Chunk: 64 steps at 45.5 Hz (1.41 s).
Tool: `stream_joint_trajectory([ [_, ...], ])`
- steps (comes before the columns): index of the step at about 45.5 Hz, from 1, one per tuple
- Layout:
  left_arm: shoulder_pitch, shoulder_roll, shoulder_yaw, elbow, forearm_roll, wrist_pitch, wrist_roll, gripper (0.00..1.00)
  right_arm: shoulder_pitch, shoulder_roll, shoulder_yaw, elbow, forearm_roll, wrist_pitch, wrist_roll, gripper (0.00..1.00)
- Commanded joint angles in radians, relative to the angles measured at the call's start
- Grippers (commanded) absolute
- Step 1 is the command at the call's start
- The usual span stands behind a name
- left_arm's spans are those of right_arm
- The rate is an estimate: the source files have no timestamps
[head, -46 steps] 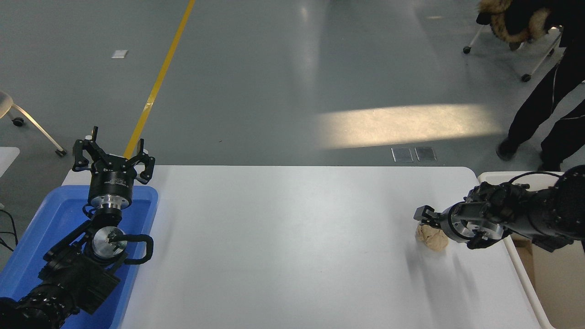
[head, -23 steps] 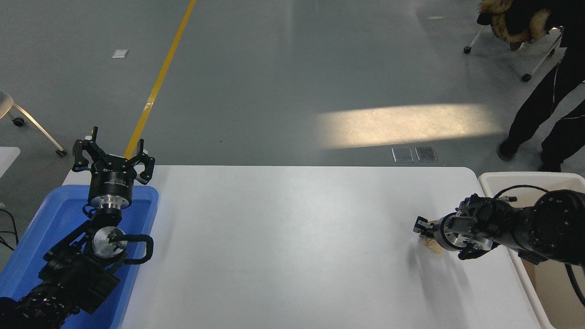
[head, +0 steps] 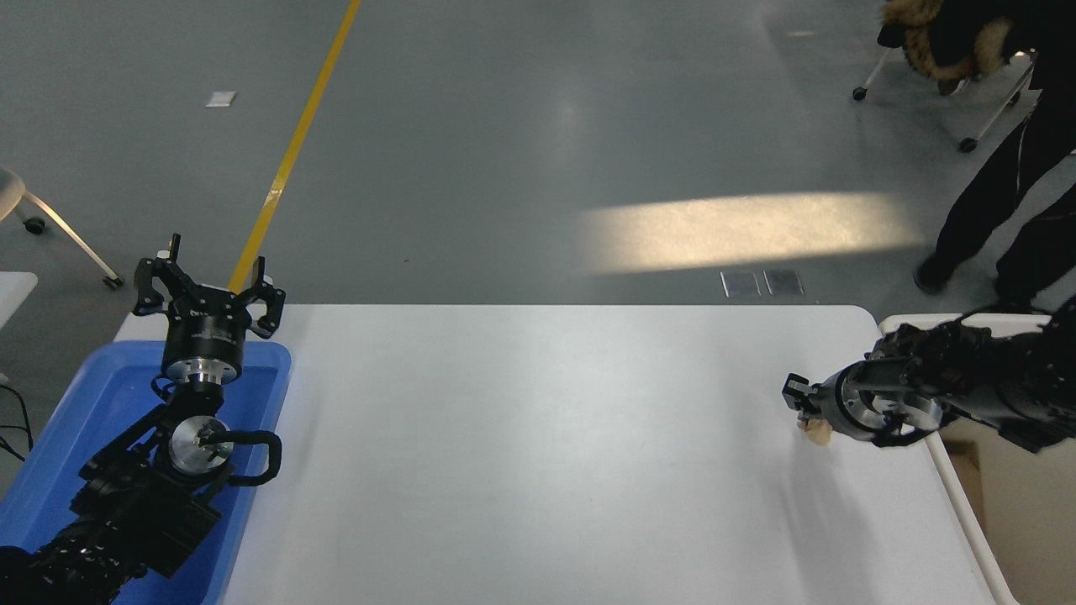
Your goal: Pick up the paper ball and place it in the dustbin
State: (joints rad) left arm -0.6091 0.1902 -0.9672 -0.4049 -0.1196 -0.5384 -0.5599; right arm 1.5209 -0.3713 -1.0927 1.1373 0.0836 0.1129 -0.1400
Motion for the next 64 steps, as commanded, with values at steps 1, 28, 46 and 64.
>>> stream_joint_trajectory([
  [1, 0.000, 0.000, 0.001, 0.000, 0.000, 0.000, 0.000, 0.99, 0.422, -0.190, -0.064, 0.424, -0.090, 0.045, 0.000, 0.00],
  [28, 0.002, 0.000, -0.001, 0.000, 0.000, 0.000, 0.000, 0.99, 1.153, -0.221, -0.174, 0.608, -0.071, 0.533, 0.011, 0.00],
  [46, 0.002, 0.000, -0.001, 0.000, 0.000, 0.000, 0.000, 0.99, 0.909, -0.254, -0.237, 0.448, -0.091, 0.420, 0.005, 0.00],
  [64, 0.000, 0.000, -0.001, 0.002, 0.000, 0.000, 0.000, 0.99, 0.179, -0.308, -0.101, -0.059, -0.051, 0.036, -0.003, 0.00],
])
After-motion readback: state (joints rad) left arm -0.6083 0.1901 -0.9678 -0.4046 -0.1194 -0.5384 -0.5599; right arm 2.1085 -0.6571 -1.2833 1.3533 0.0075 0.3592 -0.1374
